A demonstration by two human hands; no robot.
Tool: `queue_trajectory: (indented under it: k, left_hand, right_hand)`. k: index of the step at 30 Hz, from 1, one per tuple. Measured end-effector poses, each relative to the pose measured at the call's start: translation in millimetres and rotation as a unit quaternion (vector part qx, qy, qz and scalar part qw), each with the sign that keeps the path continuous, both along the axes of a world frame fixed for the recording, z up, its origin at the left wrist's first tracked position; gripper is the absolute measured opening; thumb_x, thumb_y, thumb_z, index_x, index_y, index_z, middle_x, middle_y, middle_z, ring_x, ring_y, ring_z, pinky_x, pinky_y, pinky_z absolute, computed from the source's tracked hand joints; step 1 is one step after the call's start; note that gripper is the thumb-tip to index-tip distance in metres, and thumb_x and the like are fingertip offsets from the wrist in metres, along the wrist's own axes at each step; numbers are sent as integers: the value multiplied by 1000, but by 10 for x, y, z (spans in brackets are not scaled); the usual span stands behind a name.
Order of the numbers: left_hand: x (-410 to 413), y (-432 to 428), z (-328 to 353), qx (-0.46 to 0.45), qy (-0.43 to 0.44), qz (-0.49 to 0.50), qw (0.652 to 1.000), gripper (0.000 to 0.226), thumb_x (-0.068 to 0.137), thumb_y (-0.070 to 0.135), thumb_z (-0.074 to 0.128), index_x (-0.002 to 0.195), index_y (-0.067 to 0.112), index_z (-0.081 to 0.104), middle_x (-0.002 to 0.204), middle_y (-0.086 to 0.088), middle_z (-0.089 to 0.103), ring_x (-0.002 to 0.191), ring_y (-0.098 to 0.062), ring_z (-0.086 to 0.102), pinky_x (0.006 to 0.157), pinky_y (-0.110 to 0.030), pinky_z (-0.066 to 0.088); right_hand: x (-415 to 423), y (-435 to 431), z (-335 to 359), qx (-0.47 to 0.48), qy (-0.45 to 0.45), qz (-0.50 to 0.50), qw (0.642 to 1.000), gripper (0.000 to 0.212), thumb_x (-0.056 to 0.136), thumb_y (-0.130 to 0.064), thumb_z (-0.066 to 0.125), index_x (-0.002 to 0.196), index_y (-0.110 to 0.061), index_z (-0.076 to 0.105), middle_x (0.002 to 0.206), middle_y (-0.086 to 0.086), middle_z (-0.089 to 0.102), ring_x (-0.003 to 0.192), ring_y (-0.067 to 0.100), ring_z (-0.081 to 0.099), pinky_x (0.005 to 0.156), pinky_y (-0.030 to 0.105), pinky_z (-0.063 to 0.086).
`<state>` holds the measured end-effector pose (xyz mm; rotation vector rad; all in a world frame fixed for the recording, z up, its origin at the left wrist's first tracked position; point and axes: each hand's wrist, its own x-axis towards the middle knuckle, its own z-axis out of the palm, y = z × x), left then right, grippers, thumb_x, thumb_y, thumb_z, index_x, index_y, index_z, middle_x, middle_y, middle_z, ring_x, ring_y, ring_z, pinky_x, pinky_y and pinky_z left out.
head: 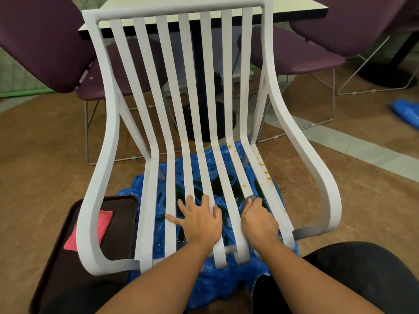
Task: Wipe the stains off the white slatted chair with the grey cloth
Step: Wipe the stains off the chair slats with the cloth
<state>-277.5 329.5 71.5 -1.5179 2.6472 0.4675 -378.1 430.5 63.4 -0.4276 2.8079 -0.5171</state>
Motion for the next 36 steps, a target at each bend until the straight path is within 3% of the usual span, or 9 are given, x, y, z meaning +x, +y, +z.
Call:
queue_trajectory:
  k: [5, 8, 10, 13, 18, 20, 24, 30, 36]
  left_hand:
    - [-3, 14, -57, -26, -2, 2, 1000, 51, 97, 61, 28, 144, 42, 35, 156, -11, 30, 143, -32, 30, 106, -82, 3]
    - [-15, 17, -66, -29, -4, 5, 1000, 53, 96, 61, 27, 146, 42, 33, 155, -11, 31, 141, -32, 32, 106, -82, 3]
    - [-24, 2, -79, -29, -9, 4, 1000, 53, 96, 61, 27, 146, 42, 32, 155, -11, 30, 142, -32, 31, 105, -83, 3]
    - [-31, -11, -97, -27, -12, -3, 1000, 55, 97, 60, 26, 148, 42, 29, 158, -11, 26, 146, -33, 25, 105, -83, 3]
    - [-52, -34, -104, -12, -21, -12, 1000, 61, 99, 59, 22, 156, 39, 16, 165, -10, 11, 155, -32, 0, 106, -83, -2]
    - [-54, -42, -96, -6, -25, -16, 1000, 65, 99, 58, 21, 159, 37, 10, 167, -9, 6, 155, -30, -7, 106, -82, -3]
    - [-55, -52, -79, 1, -31, -22, 999, 67, 100, 58, 19, 160, 37, 1, 169, -6, -2, 155, -29, -13, 106, -82, -4]
    - [-45, -75, -85, 3, -39, -39, 998, 65, 101, 61, 10, 157, 41, -15, 169, 2, -12, 153, -26, -21, 105, -83, -7]
    - [-40, -68, -65, 9, -45, -49, 998, 60, 101, 62, 8, 156, 46, -10, 169, 3, -9, 153, -27, -20, 104, -83, -5]
  right_hand:
    - [-104, -98, -100, -16, 27, 12, 999, 29, 107, -38, 24, 101, -16, 43, 78, 4, 68, 74, 27, 70, 56, 30, 35]
    - [-226, -206, -138, -21, 26, 24, 999, 25, 107, -36, 24, 95, -18, 36, 70, 1, 60, 75, 29, 70, 56, 31, 35]
    - [-317, -309, -160, -21, 20, 24, 999, 27, 107, -37, 22, 94, -18, 36, 77, 5, 65, 78, 30, 69, 59, 33, 36]
    - [-461, -474, -170, -19, 12, 22, 1000, 32, 107, -39, 20, 99, -16, 41, 90, 11, 70, 85, 33, 69, 65, 35, 38]
    - [-694, -754, -223, -18, 9, 27, 999, 32, 107, -40, 20, 101, -16, 40, 92, 12, 70, 77, 31, 62, 66, 37, 40]
    - [-786, -856, -257, -23, 9, 30, 999, 36, 107, -40, 20, 107, -13, 44, 93, 13, 70, 83, 34, 66, 67, 38, 42]
    - [-932, -1026, -277, -25, 2, 36, 999, 40, 107, -40, 20, 118, -10, 45, 101, 15, 69, 93, 36, 67, 70, 39, 42]
    - [-989, -1096, -304, -27, 1, 48, 998, 36, 108, -37, 23, 116, -9, 44, 98, 16, 69, 88, 33, 68, 63, 36, 41]
    - [-834, -890, -274, -8, 30, 81, 996, 38, 108, -36, 25, 122, -5, 41, 96, 16, 70, 83, 33, 69, 55, 32, 36]
